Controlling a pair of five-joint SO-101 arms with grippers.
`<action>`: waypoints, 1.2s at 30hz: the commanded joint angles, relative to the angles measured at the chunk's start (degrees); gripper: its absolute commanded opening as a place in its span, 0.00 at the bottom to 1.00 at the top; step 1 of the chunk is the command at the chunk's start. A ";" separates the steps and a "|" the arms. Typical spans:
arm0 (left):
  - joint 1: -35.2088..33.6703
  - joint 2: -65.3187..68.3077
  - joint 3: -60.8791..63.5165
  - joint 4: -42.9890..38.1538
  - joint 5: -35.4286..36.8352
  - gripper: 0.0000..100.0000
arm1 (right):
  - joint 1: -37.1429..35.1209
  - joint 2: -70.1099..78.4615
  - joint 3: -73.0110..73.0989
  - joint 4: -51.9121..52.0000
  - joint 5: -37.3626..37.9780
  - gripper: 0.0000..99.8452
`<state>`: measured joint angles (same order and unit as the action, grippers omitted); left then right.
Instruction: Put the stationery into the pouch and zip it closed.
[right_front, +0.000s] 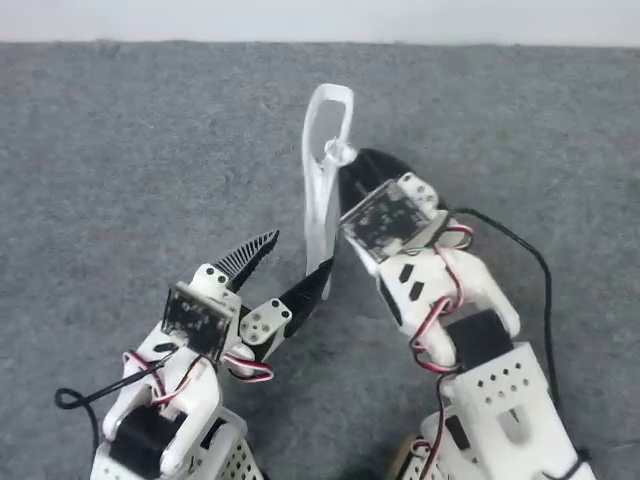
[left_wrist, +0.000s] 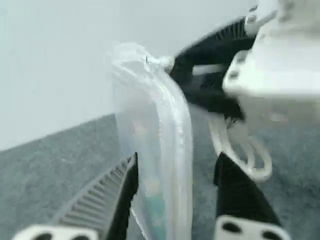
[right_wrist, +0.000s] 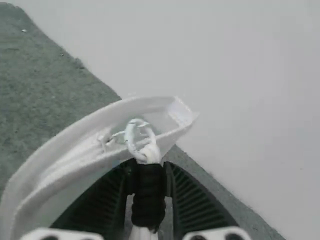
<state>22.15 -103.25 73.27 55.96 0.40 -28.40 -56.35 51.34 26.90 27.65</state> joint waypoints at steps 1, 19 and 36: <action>-0.09 -0.62 -2.15 -2.20 1.14 0.24 | -1.45 -1.19 -1.49 1.19 1.23 0.01; -0.62 -0.44 7.52 -18.11 4.22 0.24 | -4.53 -1.27 -1.49 5.32 1.23 0.01; -4.22 -0.44 8.92 -21.54 3.96 0.18 | -10.77 -14.90 -1.23 18.77 6.15 0.01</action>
<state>17.76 -103.25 82.59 36.00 3.56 -37.63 -70.33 50.99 45.01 32.57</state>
